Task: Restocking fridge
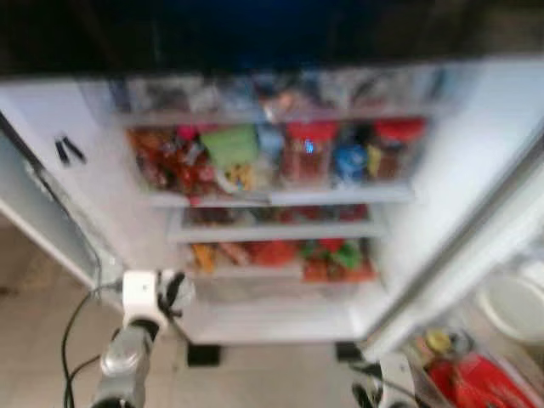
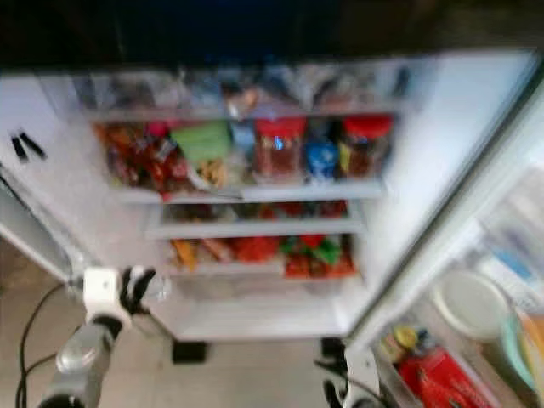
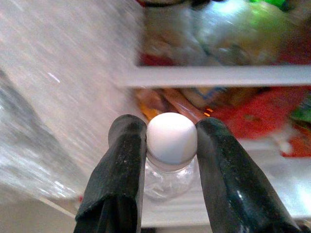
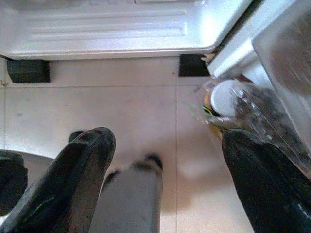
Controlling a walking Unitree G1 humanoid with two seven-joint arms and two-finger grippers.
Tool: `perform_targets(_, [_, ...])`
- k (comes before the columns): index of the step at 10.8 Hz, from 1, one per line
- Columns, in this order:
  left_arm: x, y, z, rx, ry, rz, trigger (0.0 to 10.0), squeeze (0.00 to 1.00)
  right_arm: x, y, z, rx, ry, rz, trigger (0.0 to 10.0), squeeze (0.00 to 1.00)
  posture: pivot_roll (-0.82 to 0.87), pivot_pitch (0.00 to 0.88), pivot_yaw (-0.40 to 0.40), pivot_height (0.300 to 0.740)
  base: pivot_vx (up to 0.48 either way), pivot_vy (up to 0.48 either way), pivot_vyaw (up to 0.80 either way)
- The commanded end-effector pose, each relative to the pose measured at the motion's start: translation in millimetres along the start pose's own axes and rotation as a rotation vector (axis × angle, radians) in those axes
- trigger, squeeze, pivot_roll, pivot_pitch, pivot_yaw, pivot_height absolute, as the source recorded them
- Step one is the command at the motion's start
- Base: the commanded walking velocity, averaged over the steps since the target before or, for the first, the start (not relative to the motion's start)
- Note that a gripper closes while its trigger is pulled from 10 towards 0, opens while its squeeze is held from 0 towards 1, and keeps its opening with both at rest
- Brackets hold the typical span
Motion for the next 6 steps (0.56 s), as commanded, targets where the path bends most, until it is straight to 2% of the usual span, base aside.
perform_targets(1, [1.6, 2.3, 5.1, -0.008, -0.013, 0.011, 10.0, 0.00, -2.8, -8.8, 9.5, 0.025, -0.027, -0.024, 10.0, 0.00, 0.00, 0.096, 0.045, 0.740, 0.300, 0.000, 0.00])
perform_targets(6, [3.6, 2.2, 11.5, -0.027, -0.063, 0.005, 10.0, 0.00, -2.7, -8.7, 9.2, 0.026, -0.023, -0.026, 10.0, 0.00, 0.00, 0.095, 0.042, 0.740, 0.296, 0.000, 0.00])
Point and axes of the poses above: a point about 5 cm out from each wrist's last joint towards the gripper, its own x axis pointing out of the wrist towards the gripper, its own y axis along the axis of the wrist's last joint, z = x × y, the point moved 2 cm from there along x, pointing out of the wrist towards the gripper, and after that the axes turned 14 degrees about x, right-handed, at the moved point
